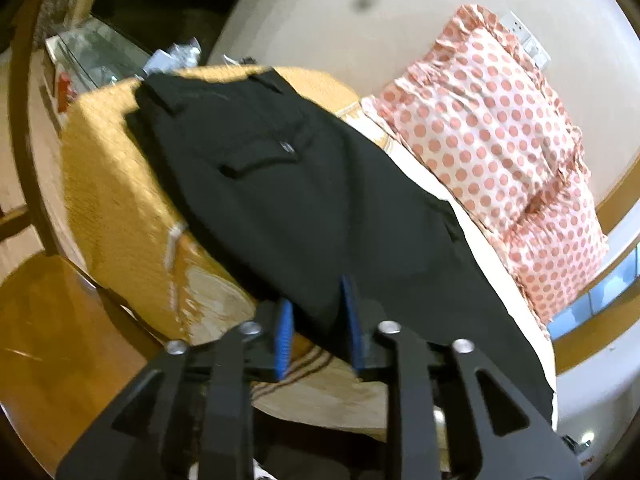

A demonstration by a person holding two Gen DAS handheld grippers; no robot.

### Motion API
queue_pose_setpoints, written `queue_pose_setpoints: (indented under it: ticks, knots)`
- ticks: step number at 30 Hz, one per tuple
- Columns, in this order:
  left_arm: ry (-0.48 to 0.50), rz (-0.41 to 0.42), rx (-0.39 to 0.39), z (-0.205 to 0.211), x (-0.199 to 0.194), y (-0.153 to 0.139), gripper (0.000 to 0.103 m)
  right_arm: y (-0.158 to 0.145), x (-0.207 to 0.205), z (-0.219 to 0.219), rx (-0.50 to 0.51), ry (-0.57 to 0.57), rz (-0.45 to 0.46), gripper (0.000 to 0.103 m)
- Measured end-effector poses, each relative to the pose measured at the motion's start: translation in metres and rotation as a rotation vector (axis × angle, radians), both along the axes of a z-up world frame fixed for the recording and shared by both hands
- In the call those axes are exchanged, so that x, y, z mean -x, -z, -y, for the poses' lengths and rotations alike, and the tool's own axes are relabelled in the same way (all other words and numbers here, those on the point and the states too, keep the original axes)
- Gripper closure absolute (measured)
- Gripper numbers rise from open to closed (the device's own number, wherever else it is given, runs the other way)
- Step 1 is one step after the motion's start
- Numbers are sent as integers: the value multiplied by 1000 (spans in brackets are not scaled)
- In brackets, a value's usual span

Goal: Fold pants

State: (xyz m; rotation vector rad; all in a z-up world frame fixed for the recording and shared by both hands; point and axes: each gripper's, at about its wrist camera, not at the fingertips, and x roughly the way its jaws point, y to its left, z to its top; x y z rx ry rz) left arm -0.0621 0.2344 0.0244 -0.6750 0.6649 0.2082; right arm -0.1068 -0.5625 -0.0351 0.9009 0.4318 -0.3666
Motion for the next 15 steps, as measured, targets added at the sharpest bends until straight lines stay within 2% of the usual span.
queue_pose_setpoints:
  ticks: [2, 4, 6, 8, 13, 15]
  knots:
    - [-65, 7, -65, -2, 7, -8, 51, -6, 8, 4, 36, 57, -17, 75]
    - [-116, 35, -134, -2, 14, -20, 48, -11, 18, 9, 81, 133, -33, 59]
    - [-118, 66, -171, 3, 15, -30, 44, -15, 24, 14, 93, 166, -15, 59]
    - [-93, 89, -188, 11, 12, -36, 36, -16, 23, 18, 93, 161, -6, 59]
    - [54, 104, -209, 46, -18, -38, 33, -10, 12, 22, 75, 130, -20, 59]
    - [104, 99, -206, 59, -29, -34, 31, -12, 9, 14, 117, 127, -29, 59]
